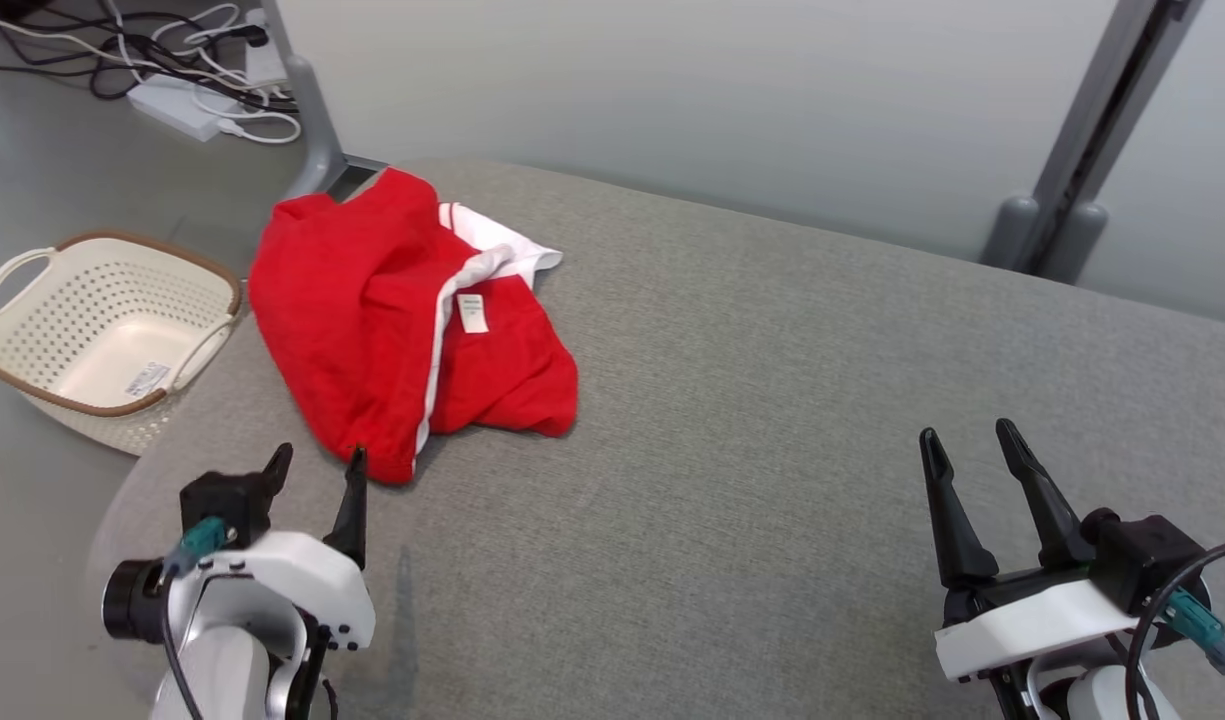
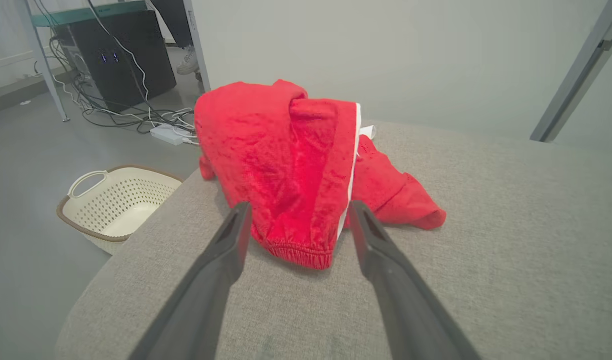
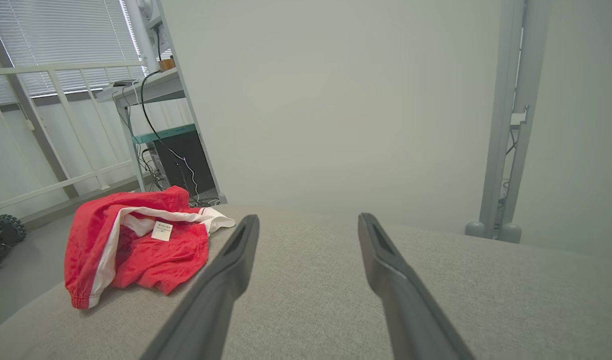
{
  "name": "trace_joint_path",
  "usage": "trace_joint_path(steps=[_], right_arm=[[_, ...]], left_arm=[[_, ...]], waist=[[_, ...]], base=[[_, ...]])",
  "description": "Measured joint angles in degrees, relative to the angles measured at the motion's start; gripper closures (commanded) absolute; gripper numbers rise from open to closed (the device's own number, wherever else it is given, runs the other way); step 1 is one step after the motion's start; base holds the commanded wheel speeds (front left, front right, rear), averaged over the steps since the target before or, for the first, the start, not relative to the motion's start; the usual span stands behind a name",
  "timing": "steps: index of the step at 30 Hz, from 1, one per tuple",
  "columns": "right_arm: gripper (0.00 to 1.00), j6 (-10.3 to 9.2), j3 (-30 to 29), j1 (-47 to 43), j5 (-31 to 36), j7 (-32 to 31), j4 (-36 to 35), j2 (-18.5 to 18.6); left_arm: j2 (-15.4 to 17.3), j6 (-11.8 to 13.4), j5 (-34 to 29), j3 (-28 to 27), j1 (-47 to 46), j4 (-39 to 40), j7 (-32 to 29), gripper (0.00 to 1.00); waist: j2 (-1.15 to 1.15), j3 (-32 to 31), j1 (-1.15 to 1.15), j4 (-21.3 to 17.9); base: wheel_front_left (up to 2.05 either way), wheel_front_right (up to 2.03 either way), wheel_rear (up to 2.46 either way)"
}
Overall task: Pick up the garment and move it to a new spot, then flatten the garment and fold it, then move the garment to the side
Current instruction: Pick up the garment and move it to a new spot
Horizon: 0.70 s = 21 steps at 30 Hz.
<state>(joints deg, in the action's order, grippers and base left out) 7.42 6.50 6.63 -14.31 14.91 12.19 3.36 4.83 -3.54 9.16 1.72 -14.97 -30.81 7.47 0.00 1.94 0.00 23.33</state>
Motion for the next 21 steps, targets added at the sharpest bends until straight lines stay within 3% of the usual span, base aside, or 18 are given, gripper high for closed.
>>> trace_joint_path(steps=[12, 21], right_arm=[[0.00, 0.00, 0.4, 2.6, 0.0, 0.0, 0.1, -0.2], [0.00, 0.00, 1.1, 3.7, 0.0, 0.0, 0.5, -0.3]], left_arm=[[2.8, -1.2, 2.2, 1.3, -10.9, -10.6, -23.3, 0.00], [3.8, -1.7, 4.8, 1.2, -15.2, -16.0, -31.9, 0.00]], waist=[[0.00, 3.9, 0.00, -5.9], [0.00, 5.7, 0.00, -8.9]], base=[[0.00, 0.00, 0.00], [0.00, 0.00, 0.00]])
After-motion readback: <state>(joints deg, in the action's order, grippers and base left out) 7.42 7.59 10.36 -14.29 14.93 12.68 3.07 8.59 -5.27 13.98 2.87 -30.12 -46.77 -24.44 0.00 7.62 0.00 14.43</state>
